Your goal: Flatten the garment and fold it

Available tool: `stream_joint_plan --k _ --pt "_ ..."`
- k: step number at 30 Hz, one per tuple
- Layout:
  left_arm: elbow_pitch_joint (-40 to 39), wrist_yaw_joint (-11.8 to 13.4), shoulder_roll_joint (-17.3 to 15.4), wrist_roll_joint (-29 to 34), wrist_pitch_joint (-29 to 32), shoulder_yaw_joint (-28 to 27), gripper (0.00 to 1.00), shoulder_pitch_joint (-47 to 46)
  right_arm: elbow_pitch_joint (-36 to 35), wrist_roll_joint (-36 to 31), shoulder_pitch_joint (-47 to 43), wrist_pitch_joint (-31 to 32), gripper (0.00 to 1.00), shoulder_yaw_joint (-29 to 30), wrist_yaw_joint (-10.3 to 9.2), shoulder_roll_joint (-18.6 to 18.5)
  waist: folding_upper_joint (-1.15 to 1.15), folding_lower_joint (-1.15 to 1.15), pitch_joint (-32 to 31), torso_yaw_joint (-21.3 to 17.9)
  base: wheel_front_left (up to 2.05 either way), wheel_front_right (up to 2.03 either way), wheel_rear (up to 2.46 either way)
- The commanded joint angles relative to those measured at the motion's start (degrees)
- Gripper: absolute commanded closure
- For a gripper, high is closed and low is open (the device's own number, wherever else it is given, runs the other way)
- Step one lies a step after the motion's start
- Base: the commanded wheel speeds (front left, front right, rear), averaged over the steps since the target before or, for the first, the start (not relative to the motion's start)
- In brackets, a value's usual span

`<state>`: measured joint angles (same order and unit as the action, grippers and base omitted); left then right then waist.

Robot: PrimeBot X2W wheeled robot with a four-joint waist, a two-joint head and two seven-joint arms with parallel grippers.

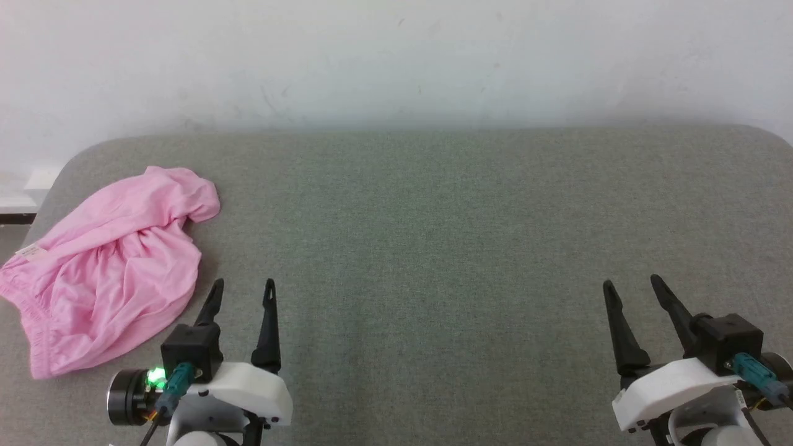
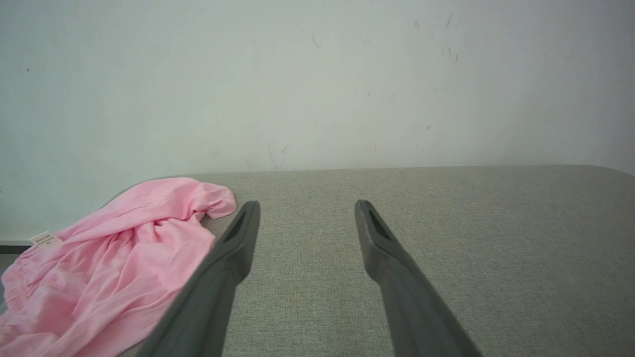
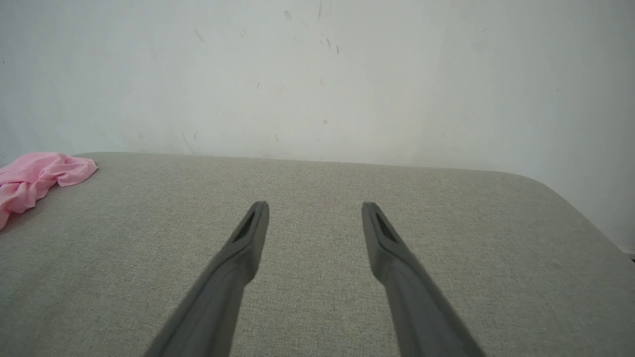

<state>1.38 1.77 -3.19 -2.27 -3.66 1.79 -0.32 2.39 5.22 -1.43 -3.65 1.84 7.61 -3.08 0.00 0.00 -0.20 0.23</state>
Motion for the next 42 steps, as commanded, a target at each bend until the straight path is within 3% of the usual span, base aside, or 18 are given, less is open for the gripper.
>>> stream_joint_plan --k 1,15,42 --pt "0.3 0.5 0.1 -0.4 -0.6 0.2 0.0 0.2 0.2 0.7 -0.4 -0.6 0.0 0.4 -0.03 0.1 0.0 0.0 0.0 0.0 0.0 0.0 0.0" --pt "0.2 1.6 0.1 -1.2 -2.2 0.1 0.0 0.0 -0.2 1.9 -0.7 -2.2 0.0 1.0 -0.05 0.1 0.0 0.0 -0.1 1.6 0.0 0.0 0.0" --pt "0.3 3.0 0.2 -2.9 -5.4 -0.4 0.0 1.7 0.4 4.3 -1.3 -5.4 0.0 -0.2 -0.07 0.1 0.0 0.0 -0.3 16.0 0.0 0.0 0.0"
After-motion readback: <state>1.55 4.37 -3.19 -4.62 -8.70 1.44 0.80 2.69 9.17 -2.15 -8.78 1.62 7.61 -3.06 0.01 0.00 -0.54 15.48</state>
